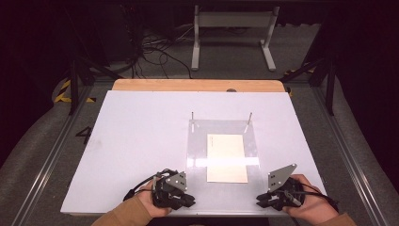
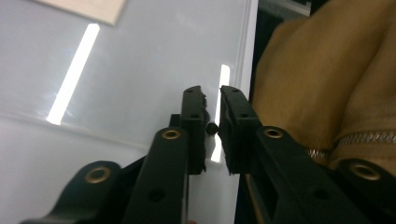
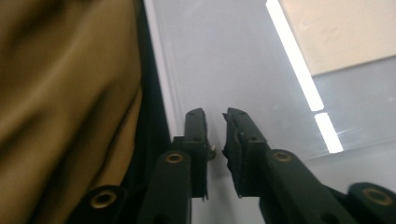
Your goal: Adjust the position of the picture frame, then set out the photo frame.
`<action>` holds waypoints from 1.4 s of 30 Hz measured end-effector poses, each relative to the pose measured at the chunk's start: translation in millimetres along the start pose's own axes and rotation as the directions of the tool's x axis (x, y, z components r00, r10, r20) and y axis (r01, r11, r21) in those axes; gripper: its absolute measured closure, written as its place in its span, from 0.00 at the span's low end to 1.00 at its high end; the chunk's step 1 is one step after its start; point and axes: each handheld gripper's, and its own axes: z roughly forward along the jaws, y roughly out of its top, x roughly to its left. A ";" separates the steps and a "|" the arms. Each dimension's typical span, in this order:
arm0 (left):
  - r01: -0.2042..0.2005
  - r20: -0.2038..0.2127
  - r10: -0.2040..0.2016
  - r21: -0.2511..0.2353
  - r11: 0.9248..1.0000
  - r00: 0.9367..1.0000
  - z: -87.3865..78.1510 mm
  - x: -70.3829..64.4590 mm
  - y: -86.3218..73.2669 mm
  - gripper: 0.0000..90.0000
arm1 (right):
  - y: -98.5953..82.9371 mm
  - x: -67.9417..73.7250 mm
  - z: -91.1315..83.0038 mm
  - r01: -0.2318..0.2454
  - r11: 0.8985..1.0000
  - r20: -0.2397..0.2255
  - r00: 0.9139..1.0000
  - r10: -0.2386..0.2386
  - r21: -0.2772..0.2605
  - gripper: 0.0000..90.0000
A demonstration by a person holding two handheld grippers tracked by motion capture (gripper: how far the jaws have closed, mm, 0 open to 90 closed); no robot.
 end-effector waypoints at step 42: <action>0.179 -0.283 -0.262 -0.286 0.941 0.923 -45.6 29.4 -39.9 0.66 | 28.1 -155.9 -6.1 -0.184 0.818 0.465 0.746 0.477 -0.545 0.78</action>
